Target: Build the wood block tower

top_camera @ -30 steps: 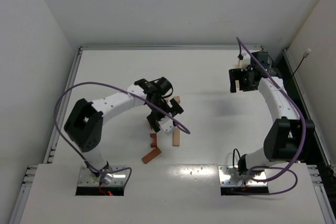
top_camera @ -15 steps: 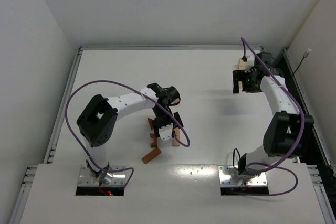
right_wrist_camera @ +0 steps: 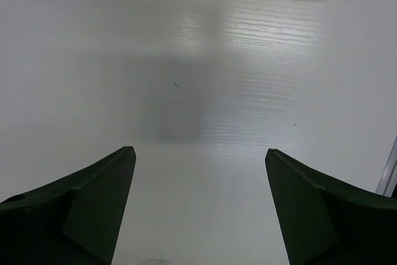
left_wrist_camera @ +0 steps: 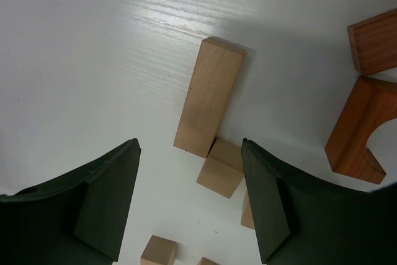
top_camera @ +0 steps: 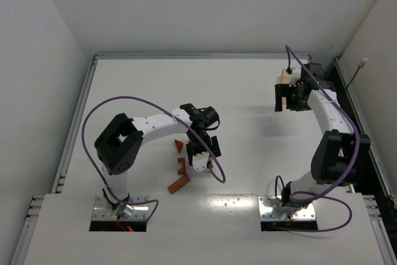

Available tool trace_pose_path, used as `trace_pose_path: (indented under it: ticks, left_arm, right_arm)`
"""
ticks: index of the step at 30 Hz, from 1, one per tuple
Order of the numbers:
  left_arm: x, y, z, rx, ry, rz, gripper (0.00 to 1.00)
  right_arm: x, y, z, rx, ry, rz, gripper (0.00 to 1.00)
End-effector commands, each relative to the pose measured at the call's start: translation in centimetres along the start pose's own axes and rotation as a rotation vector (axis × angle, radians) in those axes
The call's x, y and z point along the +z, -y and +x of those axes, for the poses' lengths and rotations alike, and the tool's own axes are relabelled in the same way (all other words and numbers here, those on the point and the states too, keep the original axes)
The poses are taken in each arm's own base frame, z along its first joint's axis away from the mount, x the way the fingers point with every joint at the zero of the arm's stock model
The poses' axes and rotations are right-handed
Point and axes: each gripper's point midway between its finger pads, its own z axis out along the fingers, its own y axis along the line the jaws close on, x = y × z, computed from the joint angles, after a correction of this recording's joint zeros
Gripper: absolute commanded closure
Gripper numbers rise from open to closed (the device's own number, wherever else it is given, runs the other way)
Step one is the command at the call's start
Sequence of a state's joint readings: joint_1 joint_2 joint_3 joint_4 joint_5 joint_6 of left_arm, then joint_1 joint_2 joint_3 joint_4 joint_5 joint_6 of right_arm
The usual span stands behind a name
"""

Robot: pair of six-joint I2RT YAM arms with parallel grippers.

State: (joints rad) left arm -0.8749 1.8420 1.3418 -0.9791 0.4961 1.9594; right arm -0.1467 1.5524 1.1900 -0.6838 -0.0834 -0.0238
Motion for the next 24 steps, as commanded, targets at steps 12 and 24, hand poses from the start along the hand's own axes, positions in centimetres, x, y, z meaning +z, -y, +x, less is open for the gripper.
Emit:
trace_pose_path:
  ticks: [12,24]
  left_arm:
    - [3.2,-0.1,-0.3,0.181,0.044,0.079,0.38]
    - [5.0,-0.4,0.7,0.223,0.036,0.131,0.38]
  right_arm:
    - [-0.2,1.0,-0.3,0.043,0.028,-0.033,0.17]
    - [0.1,1.6,-0.2,0.080,0.025,-0.049,0.17]
